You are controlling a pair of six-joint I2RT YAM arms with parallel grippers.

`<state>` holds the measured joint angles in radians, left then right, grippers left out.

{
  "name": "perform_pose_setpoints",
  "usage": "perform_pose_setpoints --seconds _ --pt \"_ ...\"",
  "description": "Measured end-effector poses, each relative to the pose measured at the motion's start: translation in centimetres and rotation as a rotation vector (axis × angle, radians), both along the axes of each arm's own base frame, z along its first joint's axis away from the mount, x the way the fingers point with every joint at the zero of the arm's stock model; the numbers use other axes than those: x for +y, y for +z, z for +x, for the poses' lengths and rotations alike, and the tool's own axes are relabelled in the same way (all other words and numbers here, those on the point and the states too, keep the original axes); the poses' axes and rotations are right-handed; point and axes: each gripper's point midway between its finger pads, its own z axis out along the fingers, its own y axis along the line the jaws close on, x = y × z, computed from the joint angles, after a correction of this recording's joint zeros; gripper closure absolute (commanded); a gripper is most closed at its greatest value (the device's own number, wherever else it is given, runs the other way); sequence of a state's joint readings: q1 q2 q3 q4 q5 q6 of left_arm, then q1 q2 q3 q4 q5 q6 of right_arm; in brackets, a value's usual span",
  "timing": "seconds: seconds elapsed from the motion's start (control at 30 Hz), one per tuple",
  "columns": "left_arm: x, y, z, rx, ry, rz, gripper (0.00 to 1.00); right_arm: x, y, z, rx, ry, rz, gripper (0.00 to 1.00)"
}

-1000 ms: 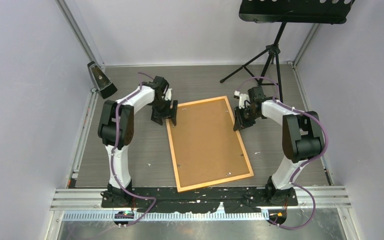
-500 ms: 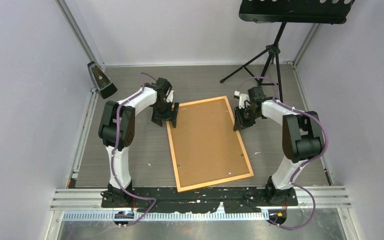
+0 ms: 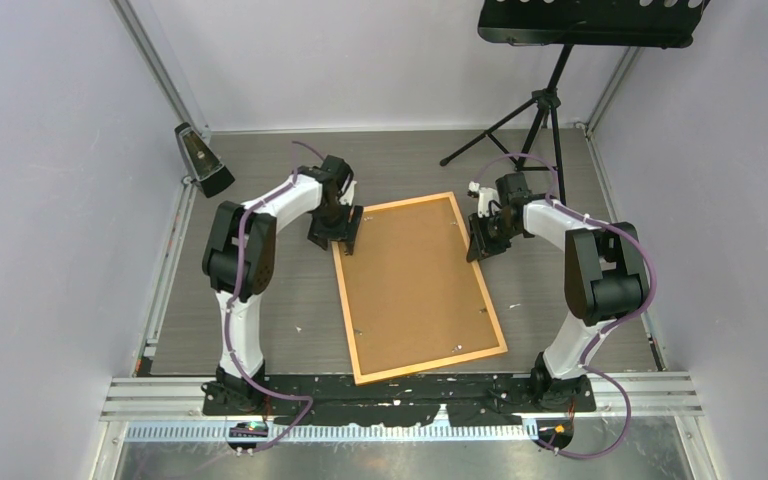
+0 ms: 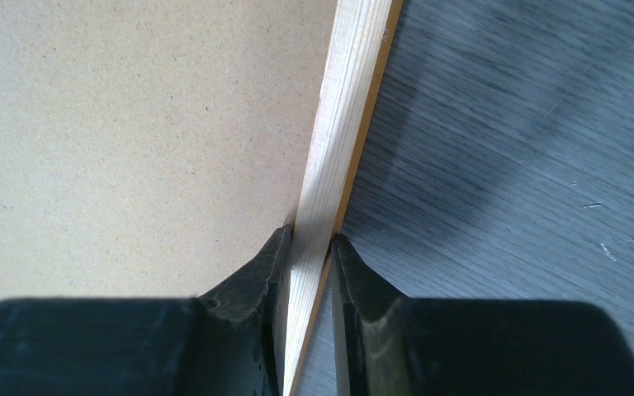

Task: Put the photo into the frame
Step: Install the photo frame at the center of the board.

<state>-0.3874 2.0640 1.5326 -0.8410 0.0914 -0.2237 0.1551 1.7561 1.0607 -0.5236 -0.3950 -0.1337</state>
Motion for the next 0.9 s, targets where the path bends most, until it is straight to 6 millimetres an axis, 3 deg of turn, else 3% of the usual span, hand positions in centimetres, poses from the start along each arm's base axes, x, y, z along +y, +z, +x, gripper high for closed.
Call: perform_pose_setpoints --seconds 0.57,0.77,0.9 --pt "0.09 0.03 -0.06 -0.014 -0.012 -0.045 0.54 -0.08 0.10 0.03 0.003 -0.004 0.016 0.94" --pt "0.25 0.14 -0.32 -0.014 -0.014 -0.053 0.70 -0.07 0.11 0.03 0.003 -0.005 0.017 0.94" --pt "0.46 0.23 -0.31 -0.015 -0.014 -0.053 0.74 -0.08 0.11 0.01 0.004 -0.005 0.017 0.94"
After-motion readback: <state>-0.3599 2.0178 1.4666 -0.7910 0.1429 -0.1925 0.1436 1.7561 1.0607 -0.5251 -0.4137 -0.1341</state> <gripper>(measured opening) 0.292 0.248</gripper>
